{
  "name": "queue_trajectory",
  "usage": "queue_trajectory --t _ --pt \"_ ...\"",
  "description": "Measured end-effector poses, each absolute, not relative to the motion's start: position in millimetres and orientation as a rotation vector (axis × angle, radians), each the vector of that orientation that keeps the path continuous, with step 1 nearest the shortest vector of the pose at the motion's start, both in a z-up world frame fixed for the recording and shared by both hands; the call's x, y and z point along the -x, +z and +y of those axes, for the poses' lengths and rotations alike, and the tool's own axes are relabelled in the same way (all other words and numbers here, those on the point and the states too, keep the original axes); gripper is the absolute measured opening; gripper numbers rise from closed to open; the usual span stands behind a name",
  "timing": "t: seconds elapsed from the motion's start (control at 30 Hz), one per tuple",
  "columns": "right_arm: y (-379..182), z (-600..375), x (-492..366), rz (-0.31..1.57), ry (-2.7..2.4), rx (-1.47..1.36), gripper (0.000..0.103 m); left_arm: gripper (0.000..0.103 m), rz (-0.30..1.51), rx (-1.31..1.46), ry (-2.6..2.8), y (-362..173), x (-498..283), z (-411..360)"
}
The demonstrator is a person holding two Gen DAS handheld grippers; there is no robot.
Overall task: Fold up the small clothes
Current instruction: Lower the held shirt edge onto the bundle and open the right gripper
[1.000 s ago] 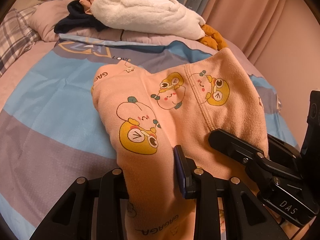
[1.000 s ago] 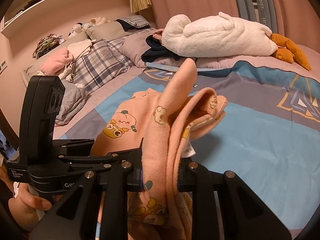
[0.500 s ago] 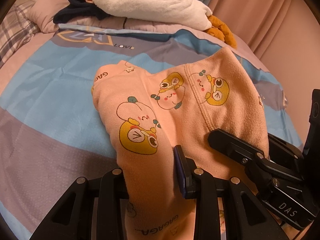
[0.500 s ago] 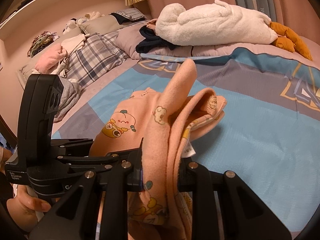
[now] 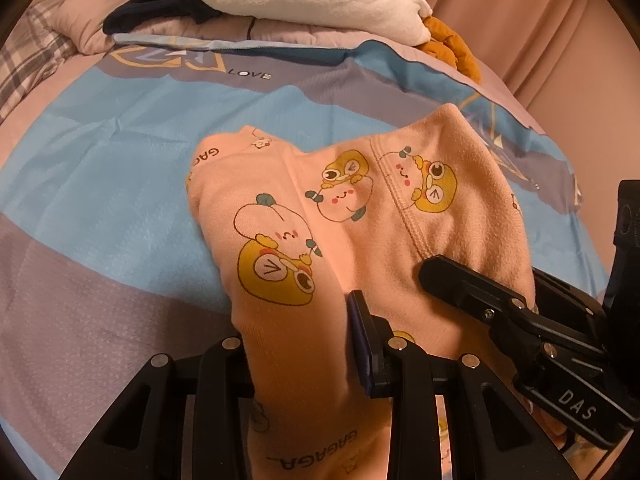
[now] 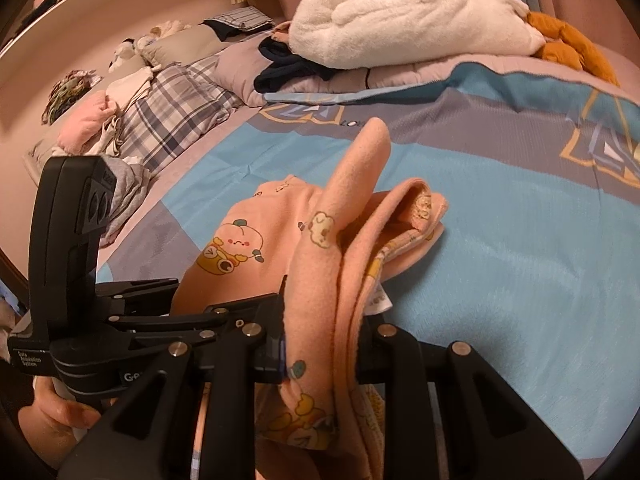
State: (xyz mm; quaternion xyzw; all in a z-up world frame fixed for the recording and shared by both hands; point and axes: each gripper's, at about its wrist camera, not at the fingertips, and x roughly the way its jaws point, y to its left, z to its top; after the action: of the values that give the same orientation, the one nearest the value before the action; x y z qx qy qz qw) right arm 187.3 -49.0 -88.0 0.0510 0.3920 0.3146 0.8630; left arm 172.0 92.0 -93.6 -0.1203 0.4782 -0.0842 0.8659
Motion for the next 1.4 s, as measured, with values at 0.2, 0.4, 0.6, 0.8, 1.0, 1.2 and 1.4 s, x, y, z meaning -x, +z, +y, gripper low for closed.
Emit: queue_trajectory --t 0.2,0.4,0.6,0.8,1.0,1.2,1.4 --pt "-95 -53 -192 0.855 0.639 -0.141 0.024 0.031 1.007 0.250 -0.173 -95 -173 92" --pt "-103 -60 -199 0.903 0.620 -0.199 0.025 0.031 1.007 0.245 -0.169 -95 -174 92" --pt "-111 -66 -202 0.938 0.598 -0.242 0.028 0.034 1.010 0.236 -0.158 -96 -174 92" --pt "-120 -74 -204 0.976 0.580 -0.313 0.031 0.044 1.012 0.233 -0.129 -96 -172 94" --pt "-123 -80 -205 0.995 0.545 -0.338 0.039 0.056 1.016 0.249 -0.106 -99 -170 102" --pt "-124 -84 -205 1.002 0.527 -0.368 0.039 0.060 1.013 0.237 -0.090 -98 -164 105" --pt "-122 -87 -203 1.004 0.510 -0.367 0.042 0.061 1.011 0.229 -0.081 -97 -159 108"
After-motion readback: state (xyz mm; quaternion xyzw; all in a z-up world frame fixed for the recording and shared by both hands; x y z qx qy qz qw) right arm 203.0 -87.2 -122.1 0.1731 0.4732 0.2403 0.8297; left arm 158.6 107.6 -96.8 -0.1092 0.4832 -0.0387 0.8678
